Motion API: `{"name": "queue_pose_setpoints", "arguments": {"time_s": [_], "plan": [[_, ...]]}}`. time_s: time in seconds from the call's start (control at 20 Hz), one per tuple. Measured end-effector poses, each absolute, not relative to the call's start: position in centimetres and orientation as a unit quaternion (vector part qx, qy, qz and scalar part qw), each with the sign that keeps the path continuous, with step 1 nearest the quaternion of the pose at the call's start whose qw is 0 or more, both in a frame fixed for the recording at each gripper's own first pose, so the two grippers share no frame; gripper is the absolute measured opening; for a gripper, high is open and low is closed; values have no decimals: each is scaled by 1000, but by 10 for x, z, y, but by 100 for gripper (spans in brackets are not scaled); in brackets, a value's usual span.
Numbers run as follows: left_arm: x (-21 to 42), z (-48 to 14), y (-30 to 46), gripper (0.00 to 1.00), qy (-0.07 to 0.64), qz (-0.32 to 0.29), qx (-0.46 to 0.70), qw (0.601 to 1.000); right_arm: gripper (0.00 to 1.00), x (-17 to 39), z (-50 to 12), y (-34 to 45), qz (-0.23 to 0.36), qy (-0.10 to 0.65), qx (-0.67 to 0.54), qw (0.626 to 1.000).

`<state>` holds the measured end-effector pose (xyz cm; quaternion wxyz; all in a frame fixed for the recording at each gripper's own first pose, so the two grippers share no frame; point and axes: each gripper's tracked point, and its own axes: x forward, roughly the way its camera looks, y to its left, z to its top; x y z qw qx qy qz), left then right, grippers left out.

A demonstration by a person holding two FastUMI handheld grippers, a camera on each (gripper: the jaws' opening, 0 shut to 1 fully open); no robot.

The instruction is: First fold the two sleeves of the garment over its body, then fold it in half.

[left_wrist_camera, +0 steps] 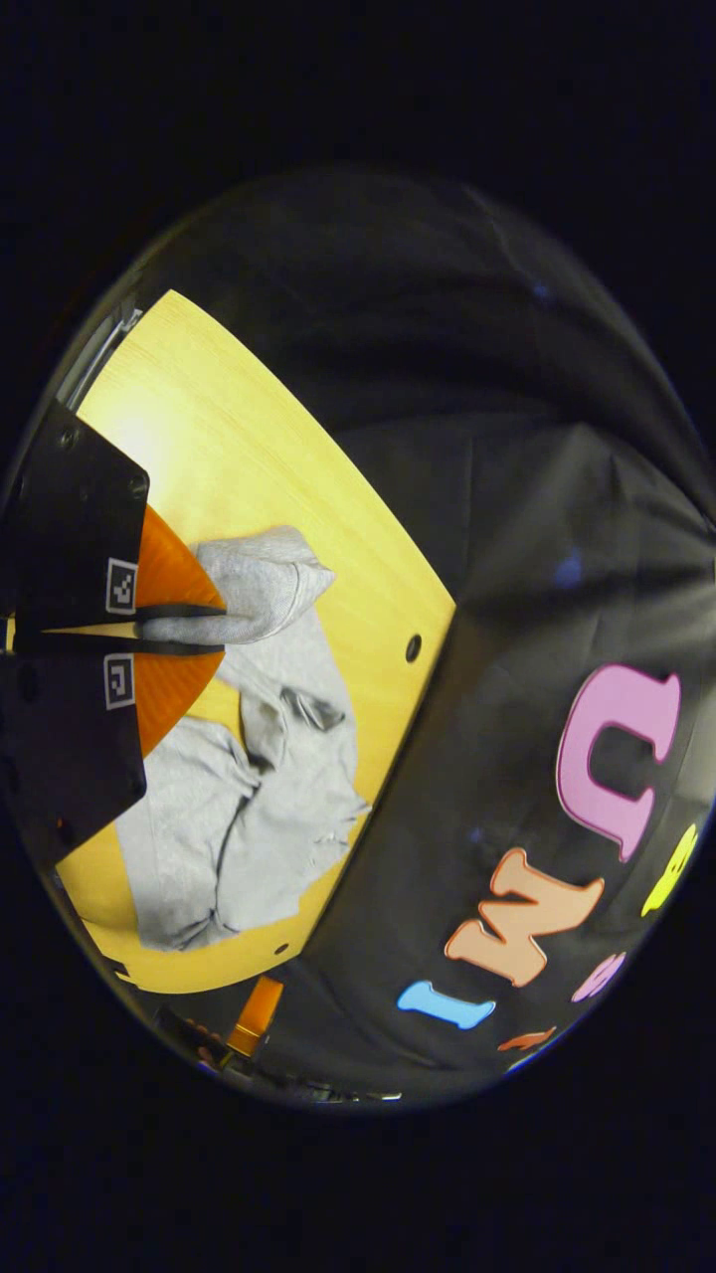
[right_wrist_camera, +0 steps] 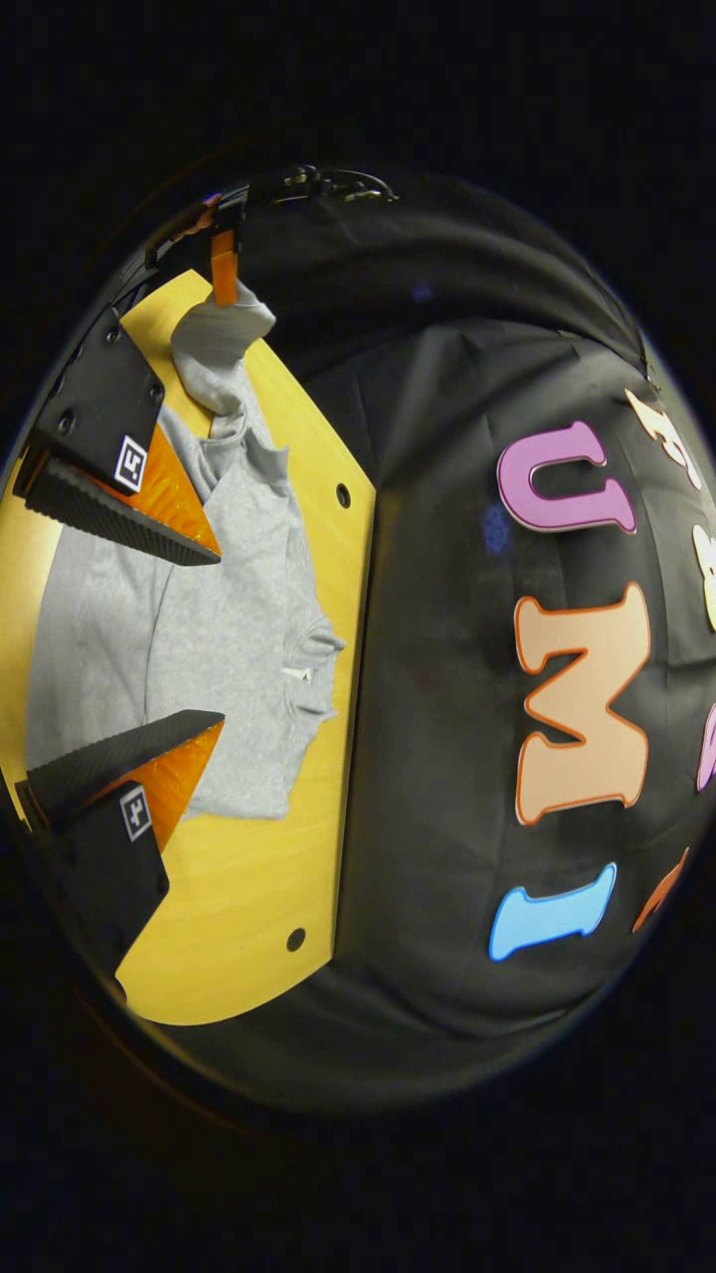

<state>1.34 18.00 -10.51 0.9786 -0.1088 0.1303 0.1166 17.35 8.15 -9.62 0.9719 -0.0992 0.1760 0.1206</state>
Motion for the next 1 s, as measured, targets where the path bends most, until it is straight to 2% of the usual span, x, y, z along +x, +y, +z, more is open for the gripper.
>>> {"name": "queue_pose_setpoints", "arguments": {"time_s": [0.55,1.0], "plan": [[108,-37,-10,0,101,-46,-36,993,90,153,-105,-27,57,194,-56,978],[178,-25,-133,0,89,-139,29,986,89,151,-104,-87,35,202,-44,978]]}}
